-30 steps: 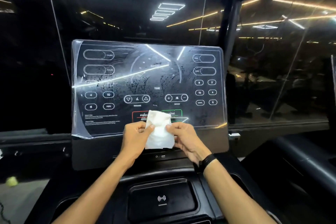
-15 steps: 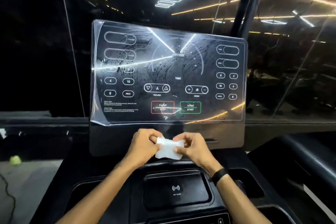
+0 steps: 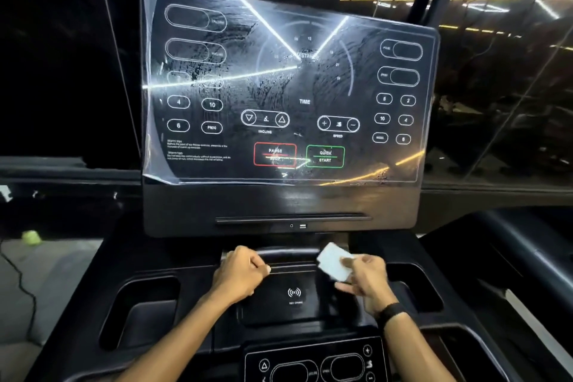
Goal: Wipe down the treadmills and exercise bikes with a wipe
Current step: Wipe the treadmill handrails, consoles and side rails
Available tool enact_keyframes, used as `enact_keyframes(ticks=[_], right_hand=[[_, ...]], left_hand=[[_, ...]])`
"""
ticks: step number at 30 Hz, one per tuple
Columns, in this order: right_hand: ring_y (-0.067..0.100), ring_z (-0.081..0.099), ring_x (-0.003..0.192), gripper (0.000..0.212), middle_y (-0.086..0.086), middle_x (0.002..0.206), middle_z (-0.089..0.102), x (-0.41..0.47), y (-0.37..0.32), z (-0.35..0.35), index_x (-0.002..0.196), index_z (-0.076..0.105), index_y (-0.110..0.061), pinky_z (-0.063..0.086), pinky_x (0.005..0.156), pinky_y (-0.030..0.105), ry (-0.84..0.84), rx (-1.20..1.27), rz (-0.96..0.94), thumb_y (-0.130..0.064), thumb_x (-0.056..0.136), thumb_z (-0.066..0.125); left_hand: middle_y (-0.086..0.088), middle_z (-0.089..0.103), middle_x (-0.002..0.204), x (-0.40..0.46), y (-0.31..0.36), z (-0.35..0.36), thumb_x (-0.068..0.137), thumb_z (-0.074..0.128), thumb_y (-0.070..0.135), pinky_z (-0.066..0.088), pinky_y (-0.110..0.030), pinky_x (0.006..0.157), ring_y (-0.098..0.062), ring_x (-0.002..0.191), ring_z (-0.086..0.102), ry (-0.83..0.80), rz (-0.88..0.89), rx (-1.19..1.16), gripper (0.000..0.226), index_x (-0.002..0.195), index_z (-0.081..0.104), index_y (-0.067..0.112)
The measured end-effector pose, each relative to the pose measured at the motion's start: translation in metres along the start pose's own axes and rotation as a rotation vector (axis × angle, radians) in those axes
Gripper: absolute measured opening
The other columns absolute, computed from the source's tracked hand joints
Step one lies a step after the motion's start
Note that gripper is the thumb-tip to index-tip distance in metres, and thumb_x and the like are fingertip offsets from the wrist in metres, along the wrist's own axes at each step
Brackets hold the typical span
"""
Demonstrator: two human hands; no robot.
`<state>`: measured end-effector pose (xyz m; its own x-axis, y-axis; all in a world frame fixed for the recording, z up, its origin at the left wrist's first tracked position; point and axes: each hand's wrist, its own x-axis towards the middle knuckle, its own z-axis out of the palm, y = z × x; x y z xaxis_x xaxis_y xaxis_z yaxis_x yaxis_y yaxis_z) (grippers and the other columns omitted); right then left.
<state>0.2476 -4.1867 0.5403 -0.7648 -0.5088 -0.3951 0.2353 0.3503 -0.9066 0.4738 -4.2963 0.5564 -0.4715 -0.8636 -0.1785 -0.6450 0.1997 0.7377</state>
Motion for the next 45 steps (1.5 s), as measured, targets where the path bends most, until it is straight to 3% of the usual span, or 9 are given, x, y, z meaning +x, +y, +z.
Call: enact_keyframes(ticks=[5, 8, 12, 18, 24, 31, 34, 40, 45], right_hand=[[0.032, 0.065, 0.074, 0.007, 0.017, 0.091, 0.069, 0.017, 0.001, 0.007, 0.081, 0.067, -0.005, 0.061, 0.065, 0.044, 0.408, 0.219, -0.026, -0.007, 0.087, 0.069], [0.03, 0.063, 0.082, 0.013, 0.01, 0.086, 0.067, 0.016, -0.006, 0.026, 0.085, 0.07, -0.004, 0.051, 0.077, 0.031, 0.508, 0.176, -0.13, -0.015, 0.09, 0.072], [0.014, 0.062, 0.065, 0.004, 0.007, 0.071, 0.063, 0.024, -0.005, 0.061, 0.086, 0.068, -0.002, 0.05, 0.065, 0.022, 0.324, 0.098, -0.231, -0.002, 0.088, 0.071], [0.017, 0.053, 0.068, 0.021, 0.009, 0.068, 0.06, 0.009, 0.003, 0.119, 0.068, 0.065, -0.002, 0.035, 0.06, 0.024, 0.138, -0.151, -0.303, -0.01, 0.084, 0.076], [-0.006, 0.058, 0.06, 0.011, -0.003, 0.066, 0.071, -0.032, 0.018, 0.198, 0.077, 0.079, -0.006, 0.053, 0.067, 0.021, -0.249, -0.195, -0.389, -0.016, 0.082, 0.08], [0.019, 0.073, 0.085, 0.021, 0.014, 0.091, 0.077, -0.055, 0.02, 0.223, 0.077, 0.074, -0.019, 0.061, 0.081, 0.037, -0.501, -0.079, -0.301, 0.001, 0.081, 0.072], [0.016, 0.072, 0.068, 0.023, 0.016, 0.084, 0.073, -0.044, 0.012, 0.19, 0.084, 0.071, -0.005, 0.06, 0.067, 0.023, -0.486, 0.015, -0.122, 0.012, 0.091, 0.057], [0.016, 0.063, 0.04, 0.035, 0.018, 0.064, 0.063, 0.004, -0.018, 0.095, 0.072, 0.059, 0.003, 0.056, 0.046, 0.025, -0.272, -0.004, 0.005, 0.014, 0.097, 0.037], [0.014, 0.063, 0.044, 0.028, 0.015, 0.063, 0.064, 0.029, -0.014, 0.051, 0.071, 0.064, 0.002, 0.055, 0.044, 0.022, -0.063, -0.056, -0.053, 0.012, 0.092, 0.048]], left_hand=[[-0.006, 0.072, 0.064, 0.007, -0.007, 0.005, 0.092, 0.067, 0.032, 0.055, -0.034, 0.053, -0.029, 0.054, 0.069, 0.035, -0.04, -0.093, 0.024, 0.072, 0.068, 0.019], [-0.001, 0.072, 0.064, 0.007, -0.011, 0.009, 0.092, 0.067, 0.032, 0.05, -0.028, 0.048, -0.02, 0.046, 0.065, 0.04, -0.061, -0.141, 0.021, 0.074, 0.069, 0.02], [0.0, 0.072, 0.067, 0.007, -0.023, 0.0, 0.09, 0.068, 0.032, 0.05, -0.029, 0.052, -0.018, 0.046, 0.065, 0.095, -0.111, -0.23, 0.013, 0.082, 0.069, 0.023], [-0.005, 0.073, 0.076, 0.01, -0.051, -0.032, 0.092, 0.068, 0.024, 0.047, -0.028, 0.043, -0.019, 0.045, 0.061, 0.218, -0.186, -0.408, 0.012, 0.091, 0.069, 0.012], [-0.007, 0.071, 0.073, 0.007, -0.071, -0.038, 0.093, 0.067, 0.018, 0.048, -0.029, 0.047, -0.023, 0.047, 0.062, 0.28, -0.234, -0.502, 0.01, 0.09, 0.069, 0.009], [-0.002, 0.073, 0.065, 0.004, -0.077, -0.049, 0.091, 0.067, 0.019, 0.06, -0.045, 0.065, -0.032, 0.059, 0.07, 0.365, -0.239, -0.497, 0.011, 0.081, 0.07, 0.016], [-0.002, 0.073, 0.065, 0.008, -0.071, -0.046, 0.091, 0.067, 0.018, 0.059, -0.045, 0.063, -0.029, 0.056, 0.069, 0.356, -0.226, -0.515, 0.01, 0.082, 0.07, 0.014], [0.0, 0.073, 0.064, 0.017, -0.044, -0.02, 0.091, 0.069, 0.022, 0.054, -0.033, 0.053, -0.023, 0.052, 0.065, 0.248, -0.192, -0.521, 0.013, 0.08, 0.072, 0.015], [-0.001, 0.073, 0.064, 0.017, -0.034, -0.014, 0.09, 0.07, 0.022, 0.051, -0.029, 0.049, -0.019, 0.05, 0.065, 0.219, -0.17, -0.511, 0.012, 0.08, 0.072, 0.016]])
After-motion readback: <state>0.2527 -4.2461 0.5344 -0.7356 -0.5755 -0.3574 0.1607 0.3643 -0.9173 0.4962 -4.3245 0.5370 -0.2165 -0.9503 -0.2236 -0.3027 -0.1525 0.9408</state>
